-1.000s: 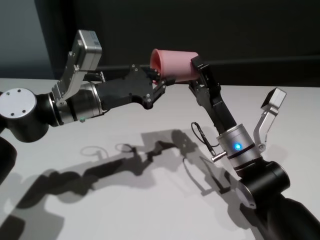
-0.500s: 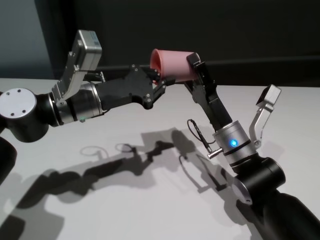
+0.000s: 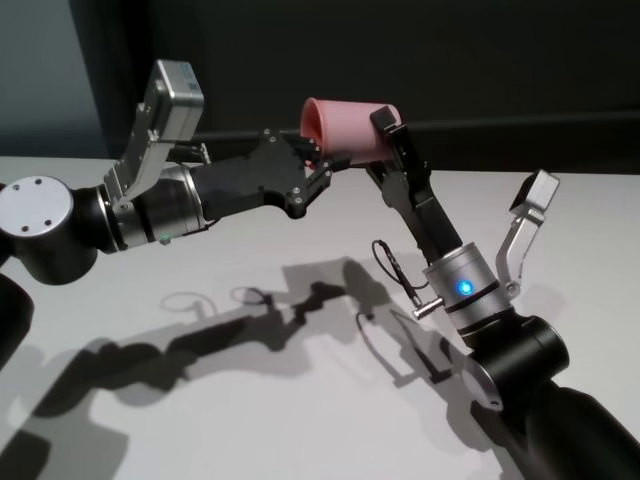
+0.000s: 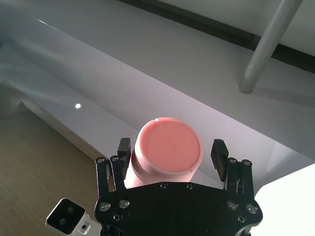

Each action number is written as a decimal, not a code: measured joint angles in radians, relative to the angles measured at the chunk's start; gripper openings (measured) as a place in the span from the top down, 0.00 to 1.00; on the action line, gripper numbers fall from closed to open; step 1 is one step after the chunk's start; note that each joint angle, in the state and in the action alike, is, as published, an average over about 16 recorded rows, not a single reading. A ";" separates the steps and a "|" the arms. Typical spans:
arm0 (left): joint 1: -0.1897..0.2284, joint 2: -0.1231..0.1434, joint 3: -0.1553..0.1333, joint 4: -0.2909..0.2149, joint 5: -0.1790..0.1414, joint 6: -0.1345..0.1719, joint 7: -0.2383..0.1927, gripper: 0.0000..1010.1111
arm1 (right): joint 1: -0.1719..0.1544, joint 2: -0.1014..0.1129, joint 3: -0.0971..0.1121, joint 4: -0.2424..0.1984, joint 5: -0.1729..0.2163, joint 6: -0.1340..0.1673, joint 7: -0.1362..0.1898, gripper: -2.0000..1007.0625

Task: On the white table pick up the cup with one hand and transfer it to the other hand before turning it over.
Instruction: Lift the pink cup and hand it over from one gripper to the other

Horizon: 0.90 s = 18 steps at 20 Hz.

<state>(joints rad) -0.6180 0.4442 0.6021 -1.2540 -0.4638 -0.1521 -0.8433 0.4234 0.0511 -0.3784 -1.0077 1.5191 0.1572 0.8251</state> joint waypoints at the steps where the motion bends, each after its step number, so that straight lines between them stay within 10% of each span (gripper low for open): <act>1: 0.000 0.000 0.000 0.000 0.000 0.000 0.000 0.95 | 0.000 0.001 -0.002 -0.001 0.002 -0.001 0.000 0.01; 18: 0.000 0.000 0.000 0.000 0.000 0.000 0.000 0.95 | 0.006 0.020 -0.030 -0.004 0.029 -0.011 0.022 0.12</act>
<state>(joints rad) -0.6181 0.4442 0.6020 -1.2540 -0.4640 -0.1522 -0.8434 0.4294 0.0711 -0.4087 -1.0114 1.5485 0.1458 0.8467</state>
